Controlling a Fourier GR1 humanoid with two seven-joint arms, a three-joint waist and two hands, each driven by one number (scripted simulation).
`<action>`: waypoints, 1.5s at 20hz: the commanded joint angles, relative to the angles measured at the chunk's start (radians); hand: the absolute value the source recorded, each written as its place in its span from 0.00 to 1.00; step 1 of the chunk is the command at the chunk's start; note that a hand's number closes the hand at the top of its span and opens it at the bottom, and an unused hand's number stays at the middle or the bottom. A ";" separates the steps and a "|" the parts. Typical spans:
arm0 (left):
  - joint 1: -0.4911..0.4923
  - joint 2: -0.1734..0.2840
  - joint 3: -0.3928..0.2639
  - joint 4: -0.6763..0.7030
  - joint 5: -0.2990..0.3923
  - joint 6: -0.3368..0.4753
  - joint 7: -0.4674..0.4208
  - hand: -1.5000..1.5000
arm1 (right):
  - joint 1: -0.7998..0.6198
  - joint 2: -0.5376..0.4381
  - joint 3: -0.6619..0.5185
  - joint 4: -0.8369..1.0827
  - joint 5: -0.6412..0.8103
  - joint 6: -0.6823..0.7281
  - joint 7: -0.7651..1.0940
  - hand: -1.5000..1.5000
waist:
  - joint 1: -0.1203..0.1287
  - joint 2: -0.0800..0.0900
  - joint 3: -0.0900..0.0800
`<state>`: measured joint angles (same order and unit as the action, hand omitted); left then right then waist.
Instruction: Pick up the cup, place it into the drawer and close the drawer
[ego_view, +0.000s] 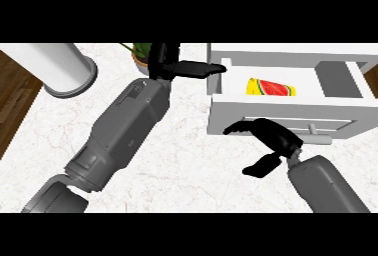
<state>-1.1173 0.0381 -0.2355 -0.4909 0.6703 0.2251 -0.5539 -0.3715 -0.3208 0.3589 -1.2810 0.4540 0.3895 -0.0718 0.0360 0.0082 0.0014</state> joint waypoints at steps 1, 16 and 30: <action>0.058 0.018 -0.005 -0.069 -0.004 0.003 0.015 0.00 | -0.087 0.019 -0.010 0.292 0.085 -0.082 -0.119 1.00 | 0.034 -0.001 0.001; 0.202 0.139 -0.012 -0.222 0.013 -0.128 0.069 0.00 | -0.528 -0.047 -0.315 0.777 -0.003 -0.249 -0.302 1.00 | 0.134 0.025 0.004; 0.269 0.165 -0.030 -0.271 0.019 -0.207 0.079 0.00 | -0.557 -0.163 -0.398 0.747 -0.104 -0.127 -0.285 1.00 | 0.176 0.039 0.003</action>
<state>-0.8591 0.1900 -0.2673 -0.7489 0.6835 0.0375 -0.4828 -0.7623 -0.3617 0.0504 -0.5777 0.3454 0.3721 -0.4277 0.1752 0.0305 0.0153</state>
